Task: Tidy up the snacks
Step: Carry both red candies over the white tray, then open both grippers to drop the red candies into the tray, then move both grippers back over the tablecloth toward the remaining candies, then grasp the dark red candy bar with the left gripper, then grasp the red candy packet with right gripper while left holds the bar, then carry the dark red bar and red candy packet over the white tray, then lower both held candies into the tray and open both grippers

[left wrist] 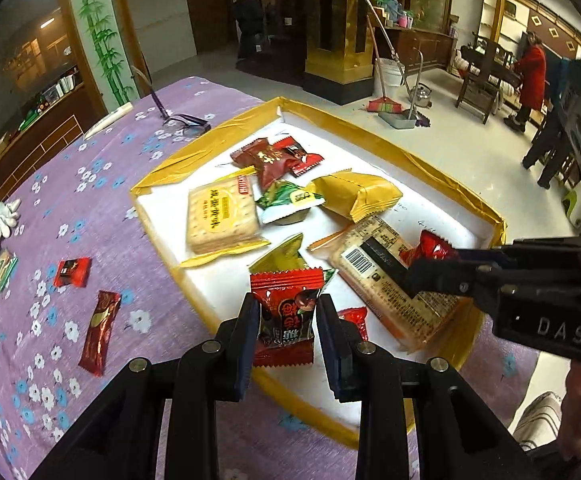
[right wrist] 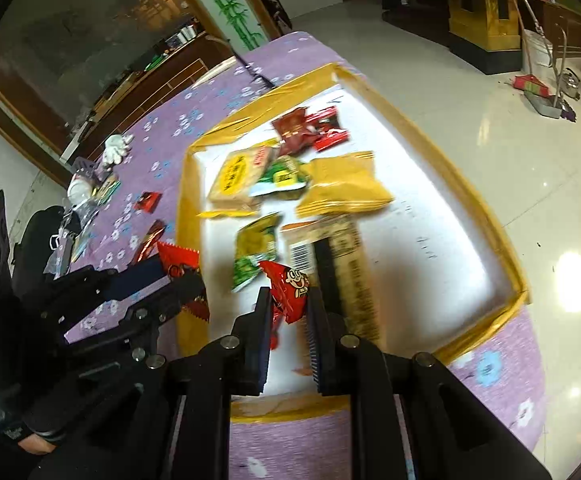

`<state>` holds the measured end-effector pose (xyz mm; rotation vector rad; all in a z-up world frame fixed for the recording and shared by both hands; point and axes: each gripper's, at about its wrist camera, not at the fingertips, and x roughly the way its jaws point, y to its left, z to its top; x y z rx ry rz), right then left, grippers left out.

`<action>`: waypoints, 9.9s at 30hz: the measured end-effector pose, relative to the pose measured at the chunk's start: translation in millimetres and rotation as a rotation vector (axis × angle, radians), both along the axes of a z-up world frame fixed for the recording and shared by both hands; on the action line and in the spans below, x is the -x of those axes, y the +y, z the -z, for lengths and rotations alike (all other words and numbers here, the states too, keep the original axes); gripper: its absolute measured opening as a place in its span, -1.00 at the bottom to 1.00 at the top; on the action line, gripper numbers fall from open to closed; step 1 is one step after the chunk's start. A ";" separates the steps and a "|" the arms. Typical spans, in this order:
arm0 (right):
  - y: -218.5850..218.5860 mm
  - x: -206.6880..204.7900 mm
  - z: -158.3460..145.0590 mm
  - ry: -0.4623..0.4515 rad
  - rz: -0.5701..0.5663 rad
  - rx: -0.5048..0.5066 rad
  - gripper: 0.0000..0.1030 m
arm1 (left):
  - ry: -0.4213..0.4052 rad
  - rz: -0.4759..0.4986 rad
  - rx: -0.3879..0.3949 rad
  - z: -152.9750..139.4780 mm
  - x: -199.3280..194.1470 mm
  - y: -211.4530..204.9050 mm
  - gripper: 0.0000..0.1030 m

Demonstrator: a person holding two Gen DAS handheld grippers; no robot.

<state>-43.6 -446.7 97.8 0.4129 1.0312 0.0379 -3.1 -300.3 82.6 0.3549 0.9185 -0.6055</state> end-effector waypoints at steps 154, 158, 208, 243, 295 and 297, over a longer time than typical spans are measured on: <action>293.4 -258.6 58.9 0.123 -0.735 0.382 -0.46 | 0.097 -0.497 0.008 64.6 -13.8 243.7 -0.44; 271.7 -226.5 50.7 0.152 -0.635 0.305 -0.51 | 0.085 -0.484 0.011 64.7 -14.2 243.5 -0.44; 84.7 -19.1 -0.4 -0.041 -0.480 -0.045 -0.51 | 0.011 -0.489 0.018 -16.0 17.7 108.6 -0.47; -16.7 -6.2 -14.6 -0.024 -0.106 0.014 -0.51 | 0.002 -0.248 0.163 -28.1 7.6 36.7 -0.47; -56.5 -19.5 20.5 0.070 -0.103 0.031 -0.51 | -0.107 -0.056 -0.156 25.8 17.3 -62.2 -0.47; -56.5 -19.5 20.9 0.072 -0.105 0.034 -0.51 | -0.105 -0.057 -0.158 26.6 16.9 -62.1 -0.47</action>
